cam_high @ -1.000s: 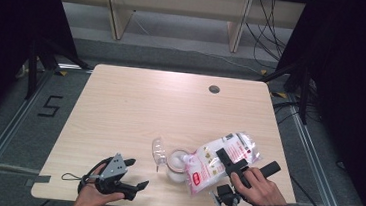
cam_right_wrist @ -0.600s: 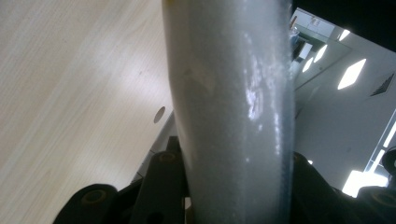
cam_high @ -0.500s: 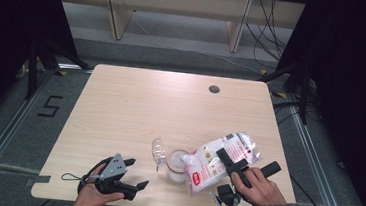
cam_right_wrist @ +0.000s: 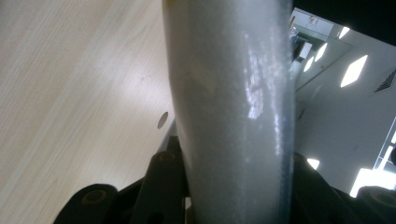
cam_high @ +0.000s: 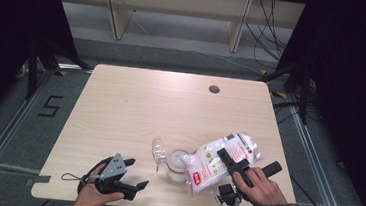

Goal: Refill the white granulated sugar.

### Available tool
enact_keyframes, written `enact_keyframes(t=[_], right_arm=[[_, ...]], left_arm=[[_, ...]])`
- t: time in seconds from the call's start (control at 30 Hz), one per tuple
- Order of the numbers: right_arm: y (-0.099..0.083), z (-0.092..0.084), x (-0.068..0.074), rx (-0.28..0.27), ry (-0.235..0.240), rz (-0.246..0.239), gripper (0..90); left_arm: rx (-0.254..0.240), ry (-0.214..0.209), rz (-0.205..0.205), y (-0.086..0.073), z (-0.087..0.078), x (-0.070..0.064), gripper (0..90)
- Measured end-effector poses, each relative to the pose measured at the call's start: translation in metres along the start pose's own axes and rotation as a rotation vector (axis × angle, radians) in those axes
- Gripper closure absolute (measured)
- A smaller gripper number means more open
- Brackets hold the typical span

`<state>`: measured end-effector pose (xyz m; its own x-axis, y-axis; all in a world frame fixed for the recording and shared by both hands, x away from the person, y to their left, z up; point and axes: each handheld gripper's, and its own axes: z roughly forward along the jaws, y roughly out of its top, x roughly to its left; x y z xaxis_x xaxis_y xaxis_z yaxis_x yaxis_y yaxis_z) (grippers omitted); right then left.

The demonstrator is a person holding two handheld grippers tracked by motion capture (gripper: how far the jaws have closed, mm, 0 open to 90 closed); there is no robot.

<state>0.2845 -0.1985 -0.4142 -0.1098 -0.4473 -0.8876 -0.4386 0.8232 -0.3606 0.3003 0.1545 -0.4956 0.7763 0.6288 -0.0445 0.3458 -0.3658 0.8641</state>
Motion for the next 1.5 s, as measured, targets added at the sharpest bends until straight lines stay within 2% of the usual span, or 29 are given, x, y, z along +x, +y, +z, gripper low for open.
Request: enact_keyframes(t=[0.03, 0.07, 0.13, 0.4, 0.43, 0.47, 0.57, 0.67, 0.73, 0.8, 0.83, 0.9, 0.97, 1.07, 1.27, 1.3, 1.37, 1.43, 1.5], right_arm=[[-0.0003, -0.0007, 0.0008, 0.006, 0.002, 0.015, 74.0], [-0.0006, -0.0003, -0.0006, -0.001, 0.003, 0.002, 74.0], [-0.0007, -0.0014, 0.0, 0.013, 0.009, 0.011, 74.0], [-0.0002, -0.0004, -0.0005, 0.0, 0.006, 0.002, 74.2], [-0.0005, -0.0006, -0.0004, 0.001, 0.004, 0.005, 74.2], [-0.0006, -0.0008, -0.0004, 0.003, 0.004, 0.006, 74.3], [-0.001, -0.0018, -0.0002, 0.014, 0.011, 0.015, 74.4], [-0.0014, -0.0023, -0.0012, 0.01, 0.004, -0.001, 74.5], [-0.0013, -0.0032, 0.0002, 0.017, -0.005, 0.02, 74.6], [-0.0014, -0.0023, -0.0016, 0.003, -0.003, 0.001, 74.7], [-0.0014, -0.0031, 0.0, 0.014, -0.003, 0.02, 74.8], [-0.0014, -0.003, 0.0004, 0.015, -0.001, 0.024, 74.8], [-0.0012, -0.0015, -0.0012, 0.004, 0.0, -0.004, 74.9], [-0.0013, -0.0017, -0.0017, 0.008, 0.01, -0.004, 75.1], [-0.0014, -0.0022, -0.0011, 0.01, 0.007, 0.002, 75.4], [-0.0014, -0.003, 0.001, 0.016, -0.004, 0.025, 75.6], [-0.0009, -0.0014, -0.0012, -0.002, -0.005, -0.004, 75.7], [-0.0006, -0.0018, 0.0004, 0.005, -0.001, 0.015, 75.9], [-0.0006, -0.0014, 0.0002, 0.0, 0.002, 0.01, 76.0]], left_arm=[[0.0, 0.0, 0.0, 0.0, 0.0, 0.0001, 15.3], [-0.003, 0.0, 0.0, -0.0001, 0.0002, 0.0002, 15.3], [0.002, -0.002, 0.001, 0.0001, -0.0001, 0.0004, 15.3], [-0.005, 0.001, 0.0, 0.0001, -0.0005, 0.0009, 15.3], [-0.008, 0.002, -0.03, -0.0005, 0.0, -0.0005, 15.4], [-0.008, 0.003, -0.032, -0.0006, -0.0001, -0.0007, 15.3], [-0.006, 0.001, -0.025, -0.0005, 0.0002, -0.0009, 15.3], [-0.003, 0.002, -0.025, -0.0004, 0.0, -0.001, 15.3], [0.001, 0.009, -0.023, -0.0004, -0.0005, -0.0008, 15.3], [-0.003, 0.001, -0.024, -0.0004, -0.0002, -0.0006, 15.4], [-0.006, 0.002, -0.023, -0.0004, 0.0, -0.0006, 15.3], [-0.005, 0.001, -0.024, -0.0005, 0.0001, -0.0009, 15.3], [-0.005, 0.001, -0.023, -0.0004, 0.0, -0.0006, 15.4], [-0.004, 0.002, -0.024, -0.0005, -0.0001, -0.0005, 15.3], [-0.004, 0.002, -0.023, -0.0004, 0.0, -0.0006, 15.4], [-0.005, 0.002, -0.024, -0.0005, 0.0, -0.0006, 15.4], [-0.005, 0.006, -0.023, -0.0005, -0.0001, -0.0008, 15.4], [-0.006, 0.001, -0.023, -0.0004, 0.0, -0.0007, 15.3], [-0.005, 0.002, -0.024, -0.0005, 0.0, -0.0007, 15.3]])
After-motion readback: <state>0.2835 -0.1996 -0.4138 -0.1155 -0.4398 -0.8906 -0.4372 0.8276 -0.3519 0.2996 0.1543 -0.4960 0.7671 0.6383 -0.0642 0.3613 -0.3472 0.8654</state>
